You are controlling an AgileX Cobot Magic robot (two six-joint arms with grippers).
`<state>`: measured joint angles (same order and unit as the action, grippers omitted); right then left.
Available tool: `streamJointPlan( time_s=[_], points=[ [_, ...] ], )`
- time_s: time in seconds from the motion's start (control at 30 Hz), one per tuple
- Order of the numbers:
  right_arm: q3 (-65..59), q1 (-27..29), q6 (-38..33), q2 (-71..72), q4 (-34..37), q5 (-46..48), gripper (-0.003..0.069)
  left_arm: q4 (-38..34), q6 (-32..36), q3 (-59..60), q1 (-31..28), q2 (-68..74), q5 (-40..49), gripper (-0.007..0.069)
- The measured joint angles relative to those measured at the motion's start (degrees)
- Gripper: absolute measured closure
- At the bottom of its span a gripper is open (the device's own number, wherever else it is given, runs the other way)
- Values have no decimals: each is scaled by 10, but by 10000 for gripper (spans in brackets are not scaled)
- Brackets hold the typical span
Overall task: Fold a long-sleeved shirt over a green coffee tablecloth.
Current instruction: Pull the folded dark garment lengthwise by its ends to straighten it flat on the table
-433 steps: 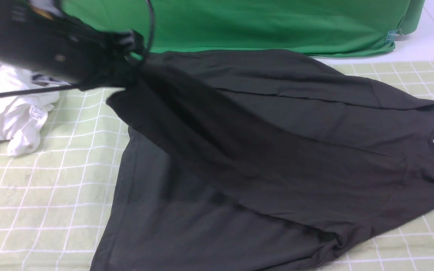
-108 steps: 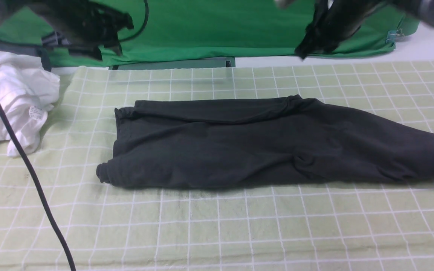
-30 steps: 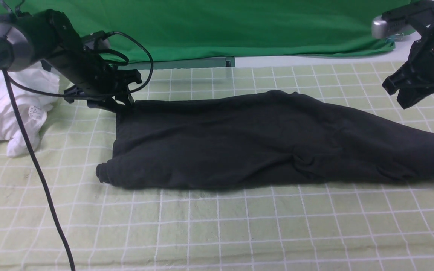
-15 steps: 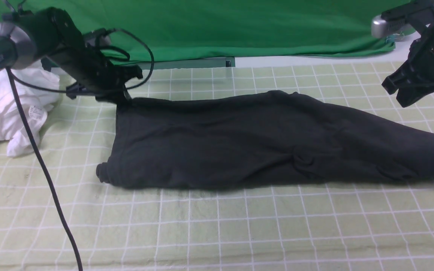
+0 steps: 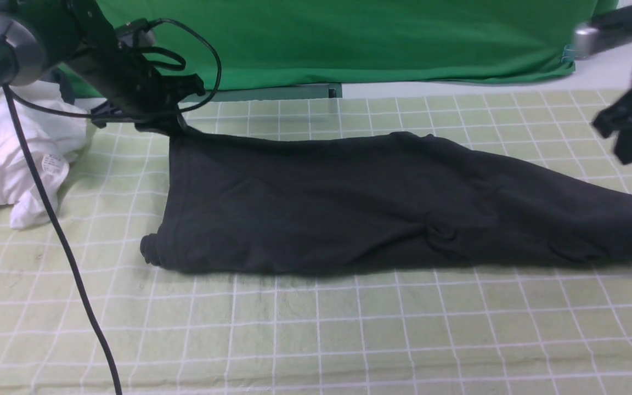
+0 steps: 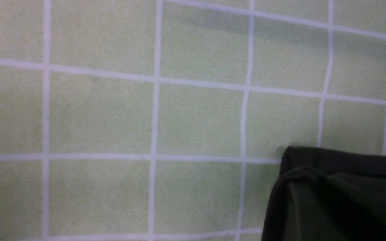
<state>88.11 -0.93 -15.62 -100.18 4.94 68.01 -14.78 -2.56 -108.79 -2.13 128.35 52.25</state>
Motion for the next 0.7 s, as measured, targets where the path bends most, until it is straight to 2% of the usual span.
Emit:
streamJointPlan(
  time_s=[0.17,0.27,0.37,0.43,0.53,0.7],
  points=[
    [-83,65,22,41,-3,-26,620,39,-5,-17,0,-17,14,468],
    [-138,92,30,41,-3,-77,573,43,-5,-31,0,-27,30,393],
    [-170,111,35,27,-3,-125,475,43,-6,-36,0,-36,47,321],
    [-174,116,39,21,-2,-134,420,43,-6,-38,0,-38,53,300],
    [-179,129,51,4,0,-165,277,38,-6,-40,0,-45,65,246],
    [-179,131,63,-1,0,-206,230,14,-1,-40,0,-46,67,231]
  ],
)
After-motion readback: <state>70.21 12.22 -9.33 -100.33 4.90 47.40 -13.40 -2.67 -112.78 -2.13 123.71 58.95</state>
